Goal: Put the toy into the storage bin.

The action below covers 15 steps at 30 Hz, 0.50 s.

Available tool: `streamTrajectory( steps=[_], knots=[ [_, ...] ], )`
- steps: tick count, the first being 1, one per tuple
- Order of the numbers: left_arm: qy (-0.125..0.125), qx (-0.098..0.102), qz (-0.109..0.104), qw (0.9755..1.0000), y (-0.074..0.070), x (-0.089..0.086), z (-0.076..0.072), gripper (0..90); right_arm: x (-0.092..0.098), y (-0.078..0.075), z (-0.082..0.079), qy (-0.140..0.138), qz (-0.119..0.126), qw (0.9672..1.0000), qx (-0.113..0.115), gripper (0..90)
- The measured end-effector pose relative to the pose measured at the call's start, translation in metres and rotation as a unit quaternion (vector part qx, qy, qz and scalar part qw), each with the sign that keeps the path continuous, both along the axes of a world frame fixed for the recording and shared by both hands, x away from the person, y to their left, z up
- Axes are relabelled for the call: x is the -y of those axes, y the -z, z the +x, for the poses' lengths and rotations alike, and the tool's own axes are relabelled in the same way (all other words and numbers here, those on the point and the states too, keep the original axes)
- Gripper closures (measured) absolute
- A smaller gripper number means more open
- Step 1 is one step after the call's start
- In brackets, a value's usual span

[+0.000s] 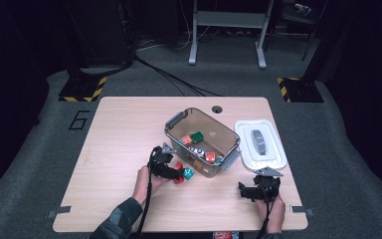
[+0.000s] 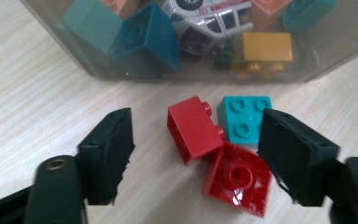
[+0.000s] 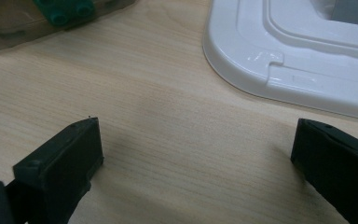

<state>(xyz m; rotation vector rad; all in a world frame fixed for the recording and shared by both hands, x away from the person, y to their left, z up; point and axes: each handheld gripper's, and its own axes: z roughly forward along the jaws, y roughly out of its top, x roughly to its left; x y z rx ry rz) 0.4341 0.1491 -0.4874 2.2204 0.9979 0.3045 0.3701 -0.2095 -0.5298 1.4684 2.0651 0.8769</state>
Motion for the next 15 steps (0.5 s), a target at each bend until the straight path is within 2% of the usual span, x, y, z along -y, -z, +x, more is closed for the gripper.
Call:
streamTrajectory(
  steps=[4, 15],
  knots=[
    [-0.002, -0.005, 0.005, 1.0000, 0.0044, 0.0017, 0.0040, 40.2, 0.0000, 0.0000, 0.0000, 0.000, 0.000, 1.0000, 0.000, 1.4],
    [0.005, -0.015, 0.001, 0.9999, 0.0082, -0.0014, 0.0074, 65.6, 0.0000, 0.0000, 0.0000, 0.000, 0.000, 1.0000, 0.000, 1.4]
  ],
)
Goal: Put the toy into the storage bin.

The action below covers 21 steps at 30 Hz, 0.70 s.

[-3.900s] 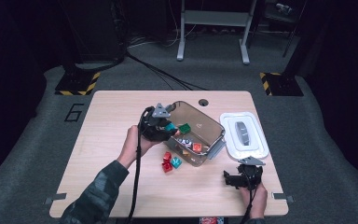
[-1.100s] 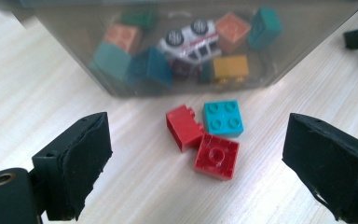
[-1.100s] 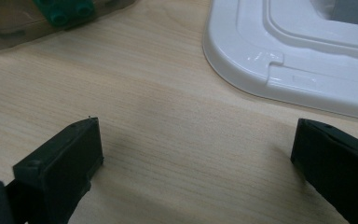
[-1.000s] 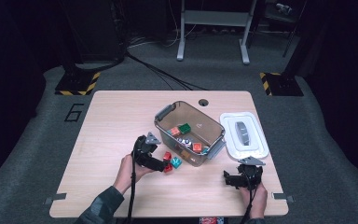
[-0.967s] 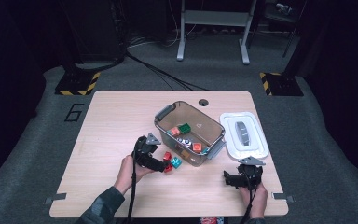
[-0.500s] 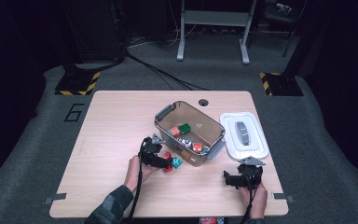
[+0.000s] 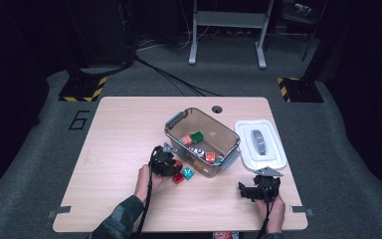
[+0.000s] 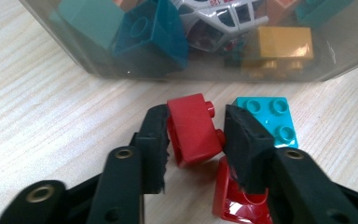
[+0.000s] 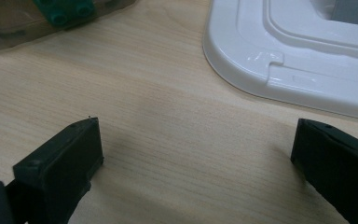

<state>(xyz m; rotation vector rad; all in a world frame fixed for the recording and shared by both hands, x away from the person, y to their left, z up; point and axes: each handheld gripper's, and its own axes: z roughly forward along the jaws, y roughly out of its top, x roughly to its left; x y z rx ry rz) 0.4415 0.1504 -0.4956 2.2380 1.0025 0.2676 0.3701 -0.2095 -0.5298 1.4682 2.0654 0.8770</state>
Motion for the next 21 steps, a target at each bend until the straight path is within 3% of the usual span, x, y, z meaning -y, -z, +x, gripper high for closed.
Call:
streamTrajectory(
  steps=[9, 21],
  knots=[
    [-0.004, 0.005, -0.009, 0.9999, -0.003, -0.007, -0.001, 67.6, 0.000, 0.000, 0.000, 0.000, 0.000, 1.0000, 0.000, 1.4],
    [-0.010, 0.019, -0.008, 0.9997, -0.019, -0.026, -0.008, 67.7, 0.000, 0.000, 0.000, 0.000, 0.000, 1.0000, 0.000, 1.4]
  ],
)
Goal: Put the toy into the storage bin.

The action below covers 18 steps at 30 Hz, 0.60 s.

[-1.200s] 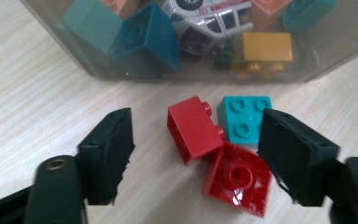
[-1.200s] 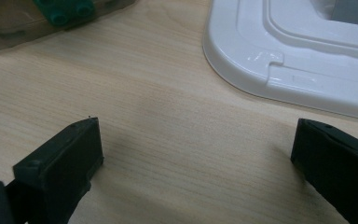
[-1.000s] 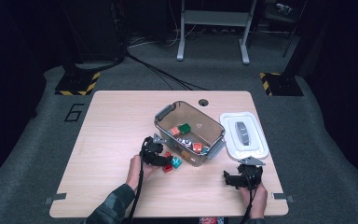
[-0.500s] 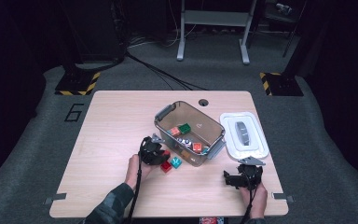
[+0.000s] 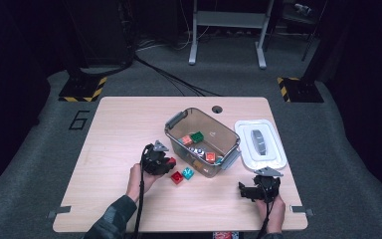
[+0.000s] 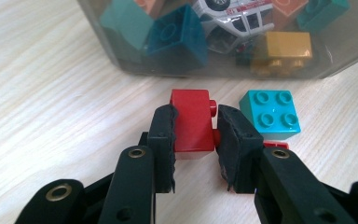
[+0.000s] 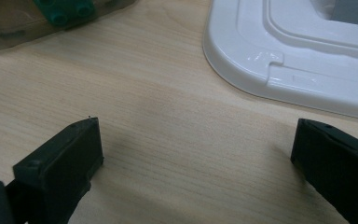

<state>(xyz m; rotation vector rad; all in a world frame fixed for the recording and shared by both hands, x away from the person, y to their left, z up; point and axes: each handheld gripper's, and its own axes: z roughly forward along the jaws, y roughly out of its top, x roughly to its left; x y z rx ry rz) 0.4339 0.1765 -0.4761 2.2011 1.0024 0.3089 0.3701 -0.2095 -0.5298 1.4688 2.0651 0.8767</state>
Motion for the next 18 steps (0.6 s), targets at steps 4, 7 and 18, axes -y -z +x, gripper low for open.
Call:
streamTrajectory(
  steps=[4, 7, 18],
  knots=[
    [0.003, 0.010, 0.002, 0.9999, -0.010, -0.008, -0.003, 67.7, 0.000, 0.000, 0.000, 0.000, 0.000, 1.0000, 0.000, 1.4],
    [0.001, 0.014, 0.004, 0.9999, -0.015, -0.011, -0.005, 67.7, 0.000, 0.000, 0.000, 0.000, 0.000, 1.0000, 0.000, 1.4],
    [0.004, 0.042, 0.001, 0.9991, -0.054, -0.023, -0.009, 67.8, 0.000, 0.000, 0.000, 0.000, 0.000, 1.0000, 0.000, 1.4]
  ],
)
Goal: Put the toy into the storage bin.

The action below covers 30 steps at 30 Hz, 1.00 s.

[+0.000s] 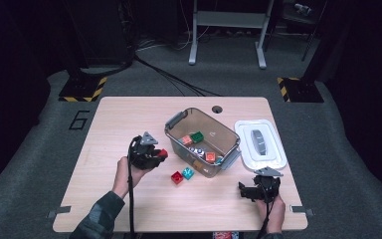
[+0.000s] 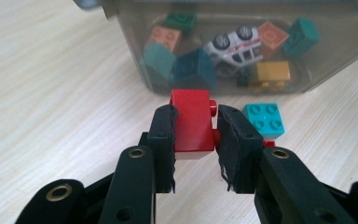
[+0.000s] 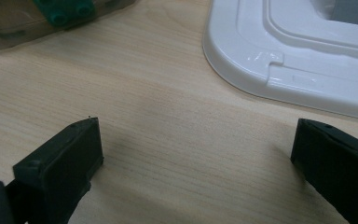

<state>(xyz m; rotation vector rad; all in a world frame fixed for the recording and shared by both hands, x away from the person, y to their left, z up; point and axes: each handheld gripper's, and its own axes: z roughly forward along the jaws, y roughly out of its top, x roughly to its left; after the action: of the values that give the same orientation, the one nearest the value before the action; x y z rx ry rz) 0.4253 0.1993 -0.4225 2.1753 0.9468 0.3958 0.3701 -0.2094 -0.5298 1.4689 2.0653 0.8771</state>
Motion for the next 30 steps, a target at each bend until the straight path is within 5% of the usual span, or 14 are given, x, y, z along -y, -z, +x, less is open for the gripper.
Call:
streamTrajectory(
  steps=[18, 30],
  knots=[
    [0.021, 0.050, -0.018, 0.9984, -0.055, 0.025, 0.011, 67.7, 0.000, 0.000, 0.000, 0.000, 0.000, 1.0000, 0.000, 1.4],
    [0.040, 0.034, -0.034, 0.9980, -0.055, 0.059, 0.032, 67.6, 0.000, 0.000, 0.000, 0.000, 0.000, 1.0000, 0.000, 1.4]
  ],
)
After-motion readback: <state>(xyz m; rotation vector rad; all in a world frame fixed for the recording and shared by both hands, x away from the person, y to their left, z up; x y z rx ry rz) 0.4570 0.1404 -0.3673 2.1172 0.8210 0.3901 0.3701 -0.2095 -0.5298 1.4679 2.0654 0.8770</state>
